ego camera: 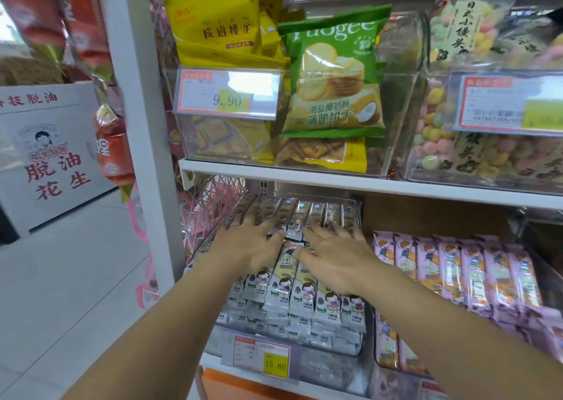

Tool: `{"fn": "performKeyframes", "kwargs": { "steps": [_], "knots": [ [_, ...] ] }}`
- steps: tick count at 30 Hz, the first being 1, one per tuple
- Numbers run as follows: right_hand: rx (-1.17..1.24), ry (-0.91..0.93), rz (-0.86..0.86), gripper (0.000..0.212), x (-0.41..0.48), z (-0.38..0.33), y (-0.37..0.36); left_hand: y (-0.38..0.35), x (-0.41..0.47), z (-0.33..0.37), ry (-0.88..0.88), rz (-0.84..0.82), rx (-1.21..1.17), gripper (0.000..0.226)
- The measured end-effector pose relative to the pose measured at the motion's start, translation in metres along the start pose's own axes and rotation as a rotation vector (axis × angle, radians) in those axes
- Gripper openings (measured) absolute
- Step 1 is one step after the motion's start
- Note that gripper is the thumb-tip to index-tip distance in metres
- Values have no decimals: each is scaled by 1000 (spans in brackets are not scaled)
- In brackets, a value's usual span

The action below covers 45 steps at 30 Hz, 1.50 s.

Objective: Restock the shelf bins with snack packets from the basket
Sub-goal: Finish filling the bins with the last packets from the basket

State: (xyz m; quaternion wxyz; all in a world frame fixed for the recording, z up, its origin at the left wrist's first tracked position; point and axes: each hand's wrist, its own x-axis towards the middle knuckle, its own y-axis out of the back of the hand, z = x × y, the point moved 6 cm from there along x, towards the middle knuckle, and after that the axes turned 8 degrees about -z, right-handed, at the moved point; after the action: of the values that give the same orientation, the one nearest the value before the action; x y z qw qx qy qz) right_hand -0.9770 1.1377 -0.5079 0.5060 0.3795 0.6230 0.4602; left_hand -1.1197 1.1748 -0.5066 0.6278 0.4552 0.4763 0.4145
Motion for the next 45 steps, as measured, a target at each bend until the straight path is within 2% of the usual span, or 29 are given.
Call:
{"fn": "performKeyframes", "kwargs": {
  "steps": [3,11,13,15,17,22,29,31,33,35,37,39,41,45],
  "knots": [
    [2,42,43,62,5,-9,9,5,0,-8,22,13,-10,53],
    [1,31,-18,61,29,-18,3,-1,8,-11,65,-39,12,54],
    [22,62,20,60,16,-20,5,3,2,-10,39,48,-14,51],
    [63,119,83,60,-9,-25,7,7,-16,-4,-9,232,-40,48],
    [59,166,81,64,-36,-32,-3,0,-40,4,-64,340,-62,47],
    [-134,154,69,67,-60,-36,-36,-33,-69,10,-59,238,-14,49],
    [-112,175,71,69,-56,-34,-30,-29,-66,9,-29,149,-18,49],
    [-91,235,157,73,-72,-31,-15,-17,-75,16,-17,182,8,50],
    [-54,292,309,79,-103,-20,1,-4,-94,40,-68,335,47,64],
    [57,344,442,73,-142,3,8,3,-118,83,-213,498,13,74],
    [160,379,580,59,-184,40,6,-3,-135,136,-360,579,-45,61],
    [138,345,692,43,-224,89,-3,-15,-146,193,-475,639,-78,46],
    [127,238,696,34,-257,144,-14,-31,-152,253,-559,638,-124,39],
    [151,-9,670,31,-317,252,-33,-61,-164,373,-713,587,-155,34]
  ]
}}
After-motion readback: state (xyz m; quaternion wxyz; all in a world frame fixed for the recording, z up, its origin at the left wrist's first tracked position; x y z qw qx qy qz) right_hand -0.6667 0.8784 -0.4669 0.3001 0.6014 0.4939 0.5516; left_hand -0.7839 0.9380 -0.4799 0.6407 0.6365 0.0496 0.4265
